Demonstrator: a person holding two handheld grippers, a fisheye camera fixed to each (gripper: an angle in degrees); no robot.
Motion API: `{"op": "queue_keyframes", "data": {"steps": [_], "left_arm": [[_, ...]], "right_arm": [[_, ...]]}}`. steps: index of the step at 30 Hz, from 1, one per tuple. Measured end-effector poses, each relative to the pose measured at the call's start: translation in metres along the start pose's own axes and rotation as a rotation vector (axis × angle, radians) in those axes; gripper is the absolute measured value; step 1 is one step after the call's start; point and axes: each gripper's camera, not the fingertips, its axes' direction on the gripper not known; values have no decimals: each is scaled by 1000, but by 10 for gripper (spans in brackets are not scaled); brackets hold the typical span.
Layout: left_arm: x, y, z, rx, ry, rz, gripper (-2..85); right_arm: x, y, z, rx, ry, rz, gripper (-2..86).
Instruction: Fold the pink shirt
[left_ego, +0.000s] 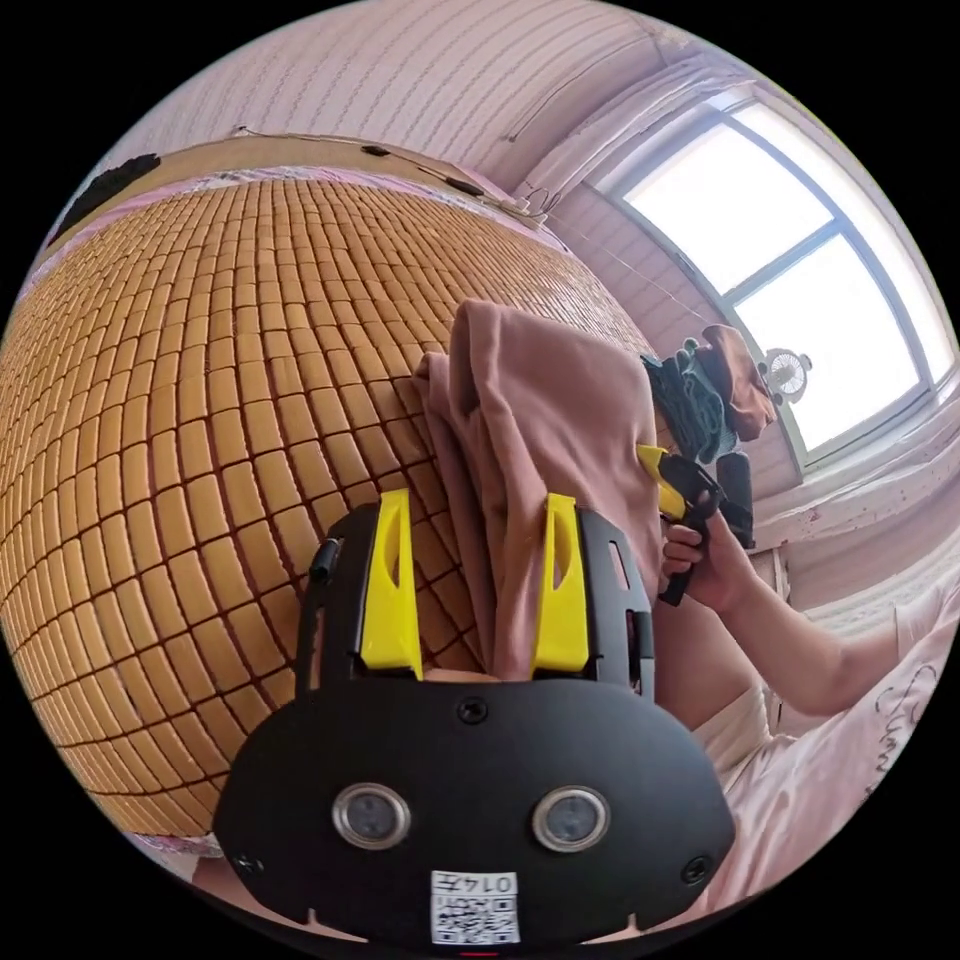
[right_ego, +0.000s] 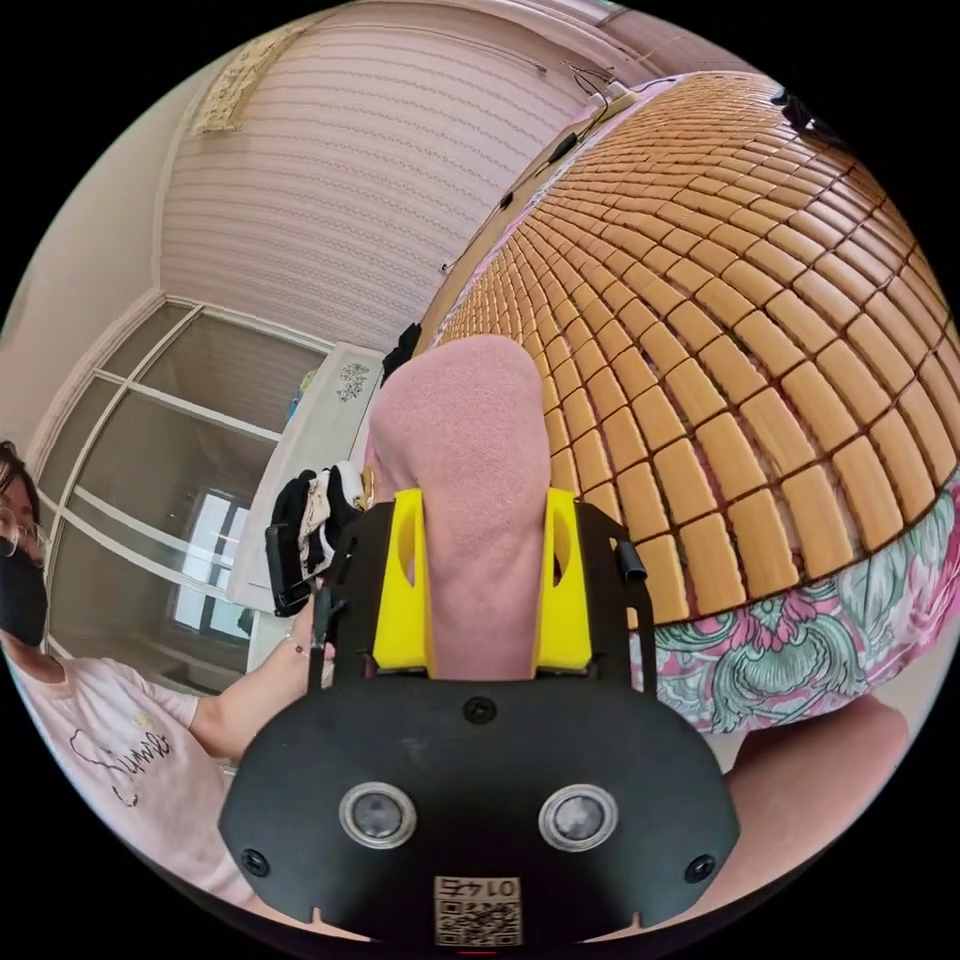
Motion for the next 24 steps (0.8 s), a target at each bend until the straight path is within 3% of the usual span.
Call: {"op": "queue_keyframes", "data": {"steps": [7,10,18,24], "left_arm": [[-28,-6,17,-19,314,-143,103],[-27,-5,14,17,316,-115,83],[-2,3,-21,141,319,-61,64],[76,-22,-45,255,426,131,64]], "right_arm": [[16,5,-20,-52,-94,4,131],[9,11,-30,-56,-106,-5,119],[-93,32,-69,-53,-127,-362,104],[-167,30,-159,55,-41,-608,102]]}}
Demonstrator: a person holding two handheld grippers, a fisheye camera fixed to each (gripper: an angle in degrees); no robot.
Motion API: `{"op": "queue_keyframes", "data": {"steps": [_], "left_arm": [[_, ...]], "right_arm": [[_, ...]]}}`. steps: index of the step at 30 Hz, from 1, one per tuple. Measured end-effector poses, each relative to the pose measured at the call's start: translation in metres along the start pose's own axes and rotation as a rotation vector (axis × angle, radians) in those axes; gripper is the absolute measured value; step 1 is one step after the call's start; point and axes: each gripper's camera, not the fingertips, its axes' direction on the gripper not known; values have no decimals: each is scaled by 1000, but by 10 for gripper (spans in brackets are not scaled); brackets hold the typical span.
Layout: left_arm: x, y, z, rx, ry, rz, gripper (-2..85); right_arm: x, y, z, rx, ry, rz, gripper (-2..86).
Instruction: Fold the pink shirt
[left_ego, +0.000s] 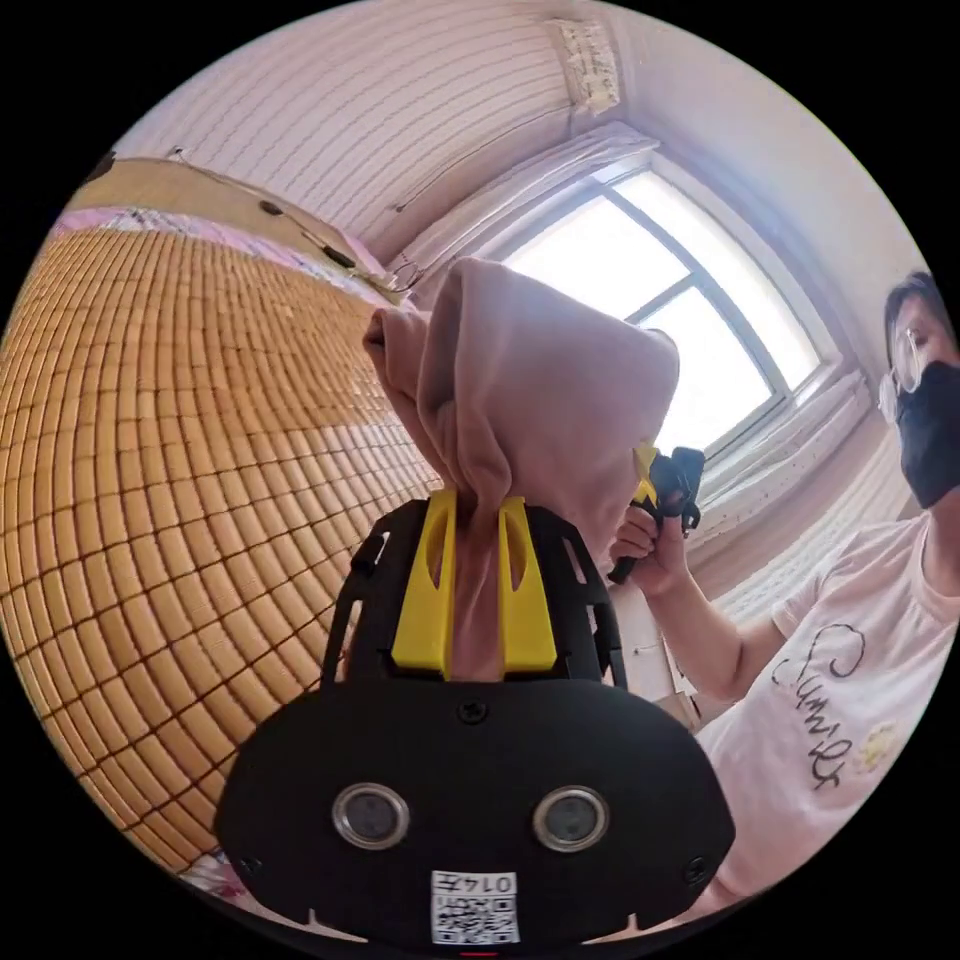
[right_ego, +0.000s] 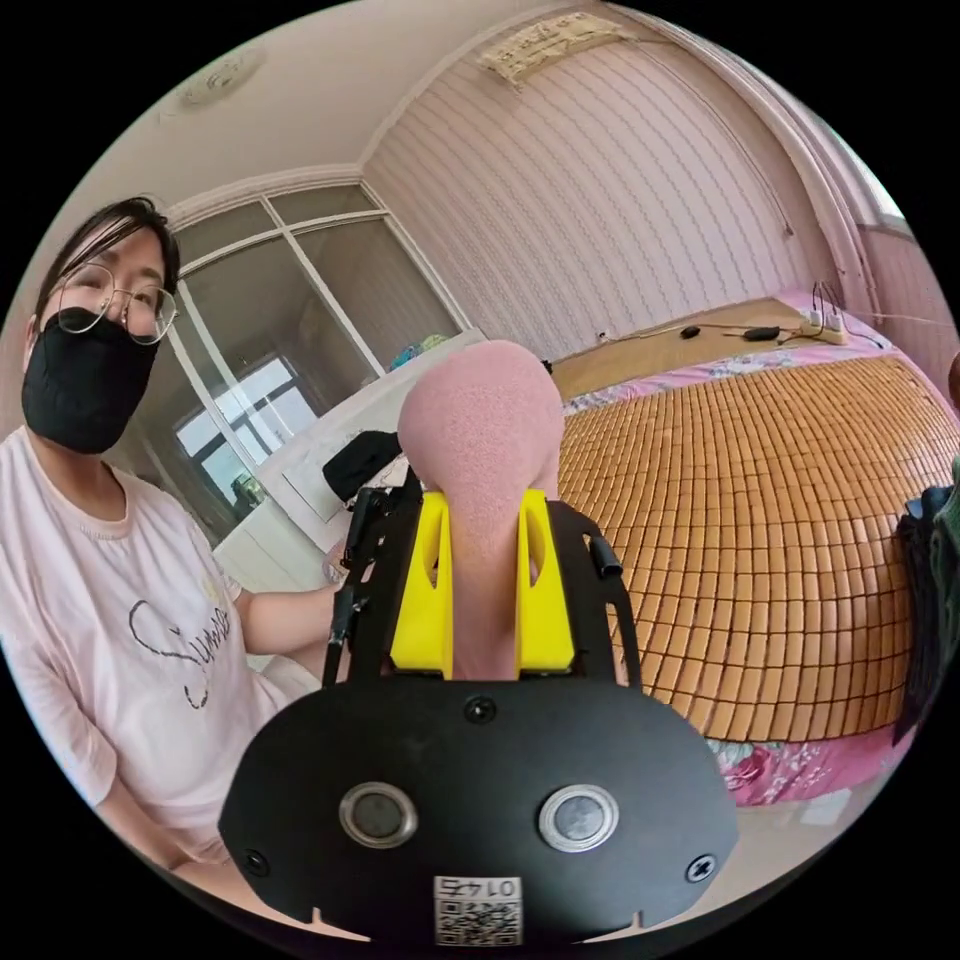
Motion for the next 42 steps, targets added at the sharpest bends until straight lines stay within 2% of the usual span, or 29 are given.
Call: {"op": "queue_keyframes", "data": {"steps": [5,9,11,13,15,16,18,20,21,23,25,27,31,34,36,39,42], "left_arm": [[95,-72,99,31,263,164,65],[172,-129,194,37,324,307,76],[209,-161,271,-6,316,337,81],[226,-175,334,-84,236,361,79],[232,-178,395,-205,90,368,64],[234,-174,425,-269,-12,381,45],[236,-169,445,-262,-91,407,43],[244,-168,445,-262,-115,509,42],[246,-168,444,-278,-121,547,44],[248,-164,431,-297,-115,627,53],[246,-162,418,-337,-101,615,51],[242,-156,394,-343,-173,588,37],[234,-115,296,-361,-190,686,39],[221,-62,203,-387,-263,739,31],[209,-27,143,-405,-305,703,29],[188,33,33,-366,-432,539,37],[178,90,-90,-257,-632,338,45]], "right_arm": [[-21,-58,-144,45,207,-110,106],[-2,-119,-237,-6,471,-80,123],[32,-157,-276,-78,796,10,141],[71,-168,-291,-108,1004,147,140],[109,-155,-288,-114,1006,218,124],[139,-139,-278,-145,927,275,103],[186,-108,-253,-273,851,399,71],[191,-79,-250,-113,810,381,53],[188,-77,-250,-100,792,376,49],[167,-72,-242,-106,807,330,46],[147,-63,-236,-82,824,293,45],[124,-56,-232,-70,843,280,42],[52,-29,-214,-49,870,249,52],[-10,5,-186,5,787,214,68],[-48,27,-154,-33,734,211,70],[-110,68,-78,-131,714,201,74],[-166,93,23,-348,675,117,88]]}}
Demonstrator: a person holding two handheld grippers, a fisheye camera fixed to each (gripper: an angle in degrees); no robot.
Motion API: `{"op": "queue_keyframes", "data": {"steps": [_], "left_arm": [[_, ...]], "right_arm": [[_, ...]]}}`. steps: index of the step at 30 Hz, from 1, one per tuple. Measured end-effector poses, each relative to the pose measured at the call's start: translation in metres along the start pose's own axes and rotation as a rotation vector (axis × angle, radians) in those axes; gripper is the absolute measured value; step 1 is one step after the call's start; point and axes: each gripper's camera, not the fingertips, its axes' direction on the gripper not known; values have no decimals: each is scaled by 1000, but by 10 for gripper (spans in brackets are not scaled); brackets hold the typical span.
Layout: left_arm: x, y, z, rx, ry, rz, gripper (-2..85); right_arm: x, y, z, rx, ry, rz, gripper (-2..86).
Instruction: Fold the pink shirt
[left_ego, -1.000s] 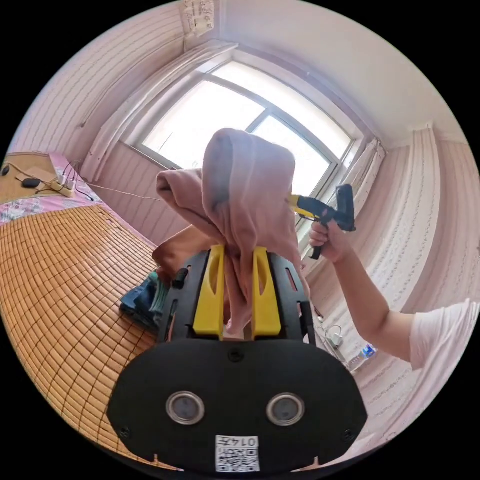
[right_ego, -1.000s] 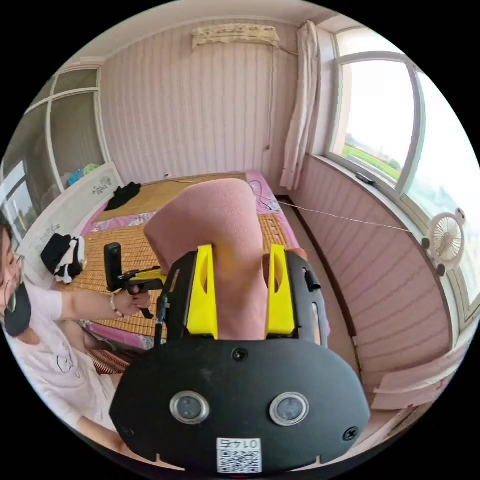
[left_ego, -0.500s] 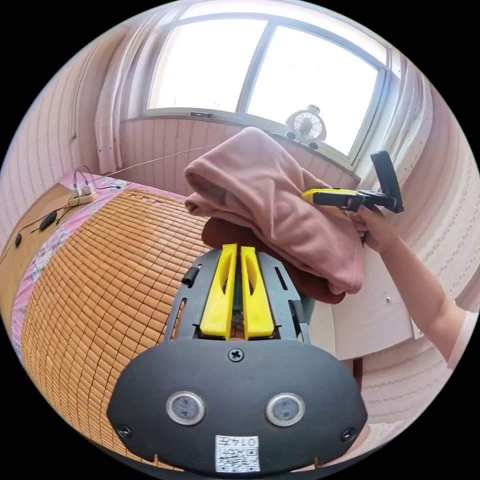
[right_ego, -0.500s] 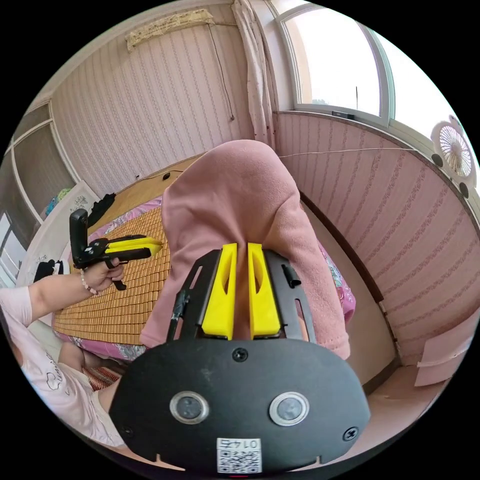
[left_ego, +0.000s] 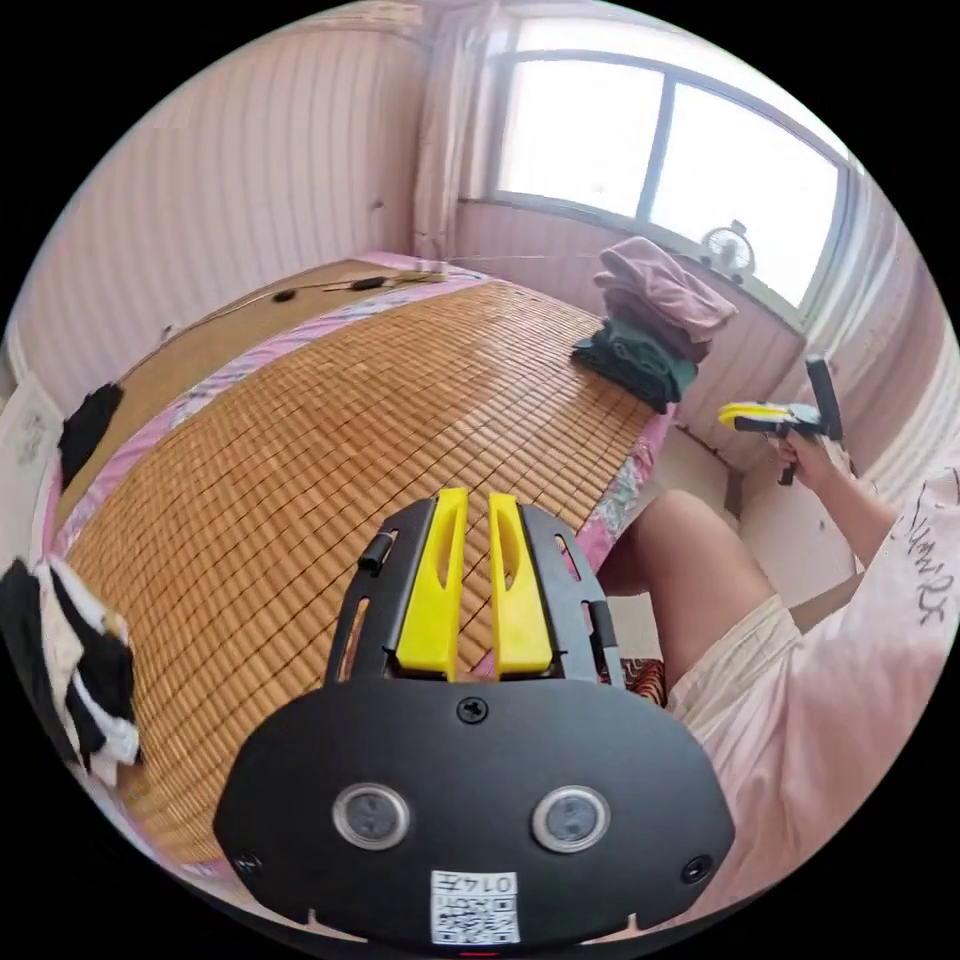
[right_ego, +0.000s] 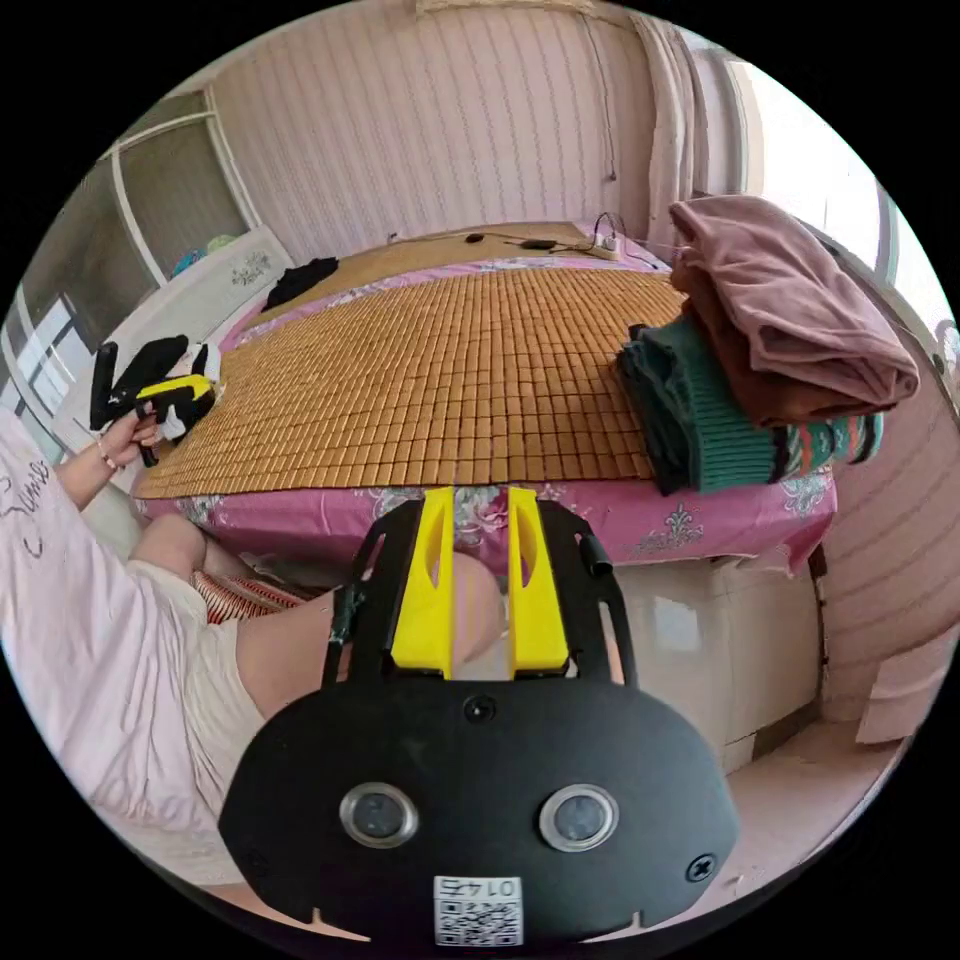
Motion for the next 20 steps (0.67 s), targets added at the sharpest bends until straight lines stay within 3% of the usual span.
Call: {"op": "queue_keyframes", "data": {"steps": [3,6,8,11,15,20], "left_arm": [[-45,97,-84,58,-199,-252,49],[-74,187,-158,141,-369,-504,56],[-86,251,-205,256,-444,-668,62],[-97,319,-241,376,-474,-828,64],[-108,376,-261,468,-479,-921,65],[-138,416,-274,508,-459,-933,75]], "right_arm": [[-116,-19,40,-116,47,-277,98],[-233,-50,63,-11,44,-587,101],[-326,-77,70,86,-95,-882,104],[-434,-113,72,152,-256,-1102,126],[-554,-140,75,222,-384,-1280,133],[-717,-167,110,193,-224,-1546,114]]}}
